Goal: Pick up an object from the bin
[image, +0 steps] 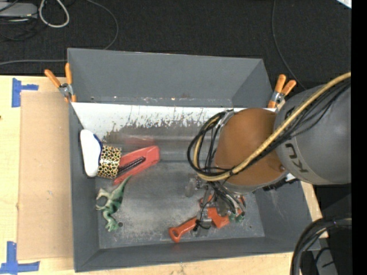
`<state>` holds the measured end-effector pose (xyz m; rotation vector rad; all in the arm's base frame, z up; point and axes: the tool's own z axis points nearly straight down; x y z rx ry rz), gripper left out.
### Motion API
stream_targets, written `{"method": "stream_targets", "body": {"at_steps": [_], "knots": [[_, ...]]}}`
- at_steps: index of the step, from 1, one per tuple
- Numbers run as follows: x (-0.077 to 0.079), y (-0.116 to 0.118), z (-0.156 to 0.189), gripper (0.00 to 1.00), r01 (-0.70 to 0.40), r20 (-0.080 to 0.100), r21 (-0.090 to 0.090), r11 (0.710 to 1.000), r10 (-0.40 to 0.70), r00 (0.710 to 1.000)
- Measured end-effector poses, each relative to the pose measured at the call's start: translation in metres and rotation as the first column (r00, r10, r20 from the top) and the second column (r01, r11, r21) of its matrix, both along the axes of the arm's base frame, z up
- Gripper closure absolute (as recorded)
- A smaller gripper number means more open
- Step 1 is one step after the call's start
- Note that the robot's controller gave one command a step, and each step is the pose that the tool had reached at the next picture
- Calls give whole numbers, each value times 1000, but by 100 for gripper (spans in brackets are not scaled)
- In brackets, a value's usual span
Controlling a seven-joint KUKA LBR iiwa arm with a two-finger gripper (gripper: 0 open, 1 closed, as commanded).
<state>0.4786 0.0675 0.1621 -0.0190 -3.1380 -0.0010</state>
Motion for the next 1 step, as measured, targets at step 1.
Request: {"method": "stream_targets", "body": {"at_steps": [1], "knots": [[7, 8, -48, 0, -15, -7, -1, 1000, 15, 1000]]}}
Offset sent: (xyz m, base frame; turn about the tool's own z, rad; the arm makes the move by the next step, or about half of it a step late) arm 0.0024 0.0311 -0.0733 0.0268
